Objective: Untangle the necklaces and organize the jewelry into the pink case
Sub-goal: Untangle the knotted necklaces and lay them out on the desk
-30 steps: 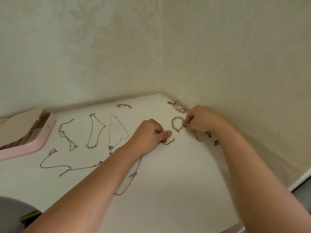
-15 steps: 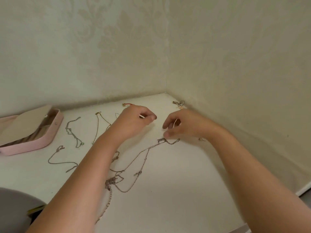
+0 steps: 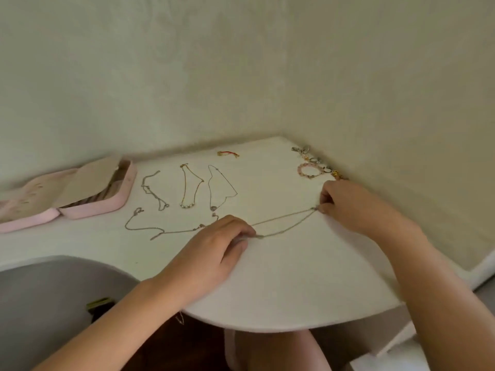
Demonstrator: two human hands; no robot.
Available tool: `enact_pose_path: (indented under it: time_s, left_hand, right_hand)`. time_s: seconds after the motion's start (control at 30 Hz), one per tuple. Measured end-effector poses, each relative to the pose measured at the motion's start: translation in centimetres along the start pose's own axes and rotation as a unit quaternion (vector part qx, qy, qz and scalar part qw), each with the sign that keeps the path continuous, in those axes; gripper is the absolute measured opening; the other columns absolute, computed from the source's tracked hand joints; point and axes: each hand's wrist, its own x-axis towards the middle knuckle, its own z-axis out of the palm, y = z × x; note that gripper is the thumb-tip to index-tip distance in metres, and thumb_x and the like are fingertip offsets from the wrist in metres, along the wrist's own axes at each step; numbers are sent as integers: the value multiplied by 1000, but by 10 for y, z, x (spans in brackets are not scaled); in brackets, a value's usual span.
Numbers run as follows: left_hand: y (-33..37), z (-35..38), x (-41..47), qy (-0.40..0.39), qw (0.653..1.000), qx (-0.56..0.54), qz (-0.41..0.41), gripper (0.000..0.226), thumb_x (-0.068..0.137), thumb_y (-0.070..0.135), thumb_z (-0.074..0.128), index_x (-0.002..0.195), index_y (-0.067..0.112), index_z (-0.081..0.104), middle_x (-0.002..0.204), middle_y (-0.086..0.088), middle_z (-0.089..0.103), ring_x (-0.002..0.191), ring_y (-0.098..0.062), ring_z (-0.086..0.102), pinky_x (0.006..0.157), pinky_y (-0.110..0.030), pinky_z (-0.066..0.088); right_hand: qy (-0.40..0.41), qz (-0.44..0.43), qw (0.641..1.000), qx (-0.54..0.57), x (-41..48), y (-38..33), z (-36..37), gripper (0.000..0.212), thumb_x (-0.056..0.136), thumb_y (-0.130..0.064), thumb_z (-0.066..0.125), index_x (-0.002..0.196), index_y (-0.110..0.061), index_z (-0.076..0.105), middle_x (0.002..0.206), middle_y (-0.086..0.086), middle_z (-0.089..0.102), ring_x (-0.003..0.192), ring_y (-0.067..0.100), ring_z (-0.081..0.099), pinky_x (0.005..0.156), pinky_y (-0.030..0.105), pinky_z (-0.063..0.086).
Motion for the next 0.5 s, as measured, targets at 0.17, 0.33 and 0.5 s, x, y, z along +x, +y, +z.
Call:
enact_pose_path:
  time_s: [0.17,0.33,0.5]
  left_hand:
    - [-8,-1,-7,-19,999,-48,14,39,100,27,44,137,39,40,142,32,29,129,21,25,104,-1,17]
    - [-9,-4,-7,-132,991,8,-32,56,98,49,28,149,42,7,153,27,9,141,7,9,115,-15,8]
    - [-4,-3,-1,-162,984,68,-6,59,99,51,21,151,37,-5,142,31,-11,132,15,-9,94,3,-18]
  right_hand:
    - [38,84,992,-82,-11,32,-8,15,93,-11,54,99,-2,64,102,15,66,91,29,60,60,27,37]
    - [82,127,982,-112,-14,29,-8,22,91,-2,48,107,-4,63,111,15,64,103,30,61,78,28,45]
    - [120,-79,985,94,-35,-40,18,35,92,1,45,121,-12,61,121,3,62,109,19,57,83,17,33]
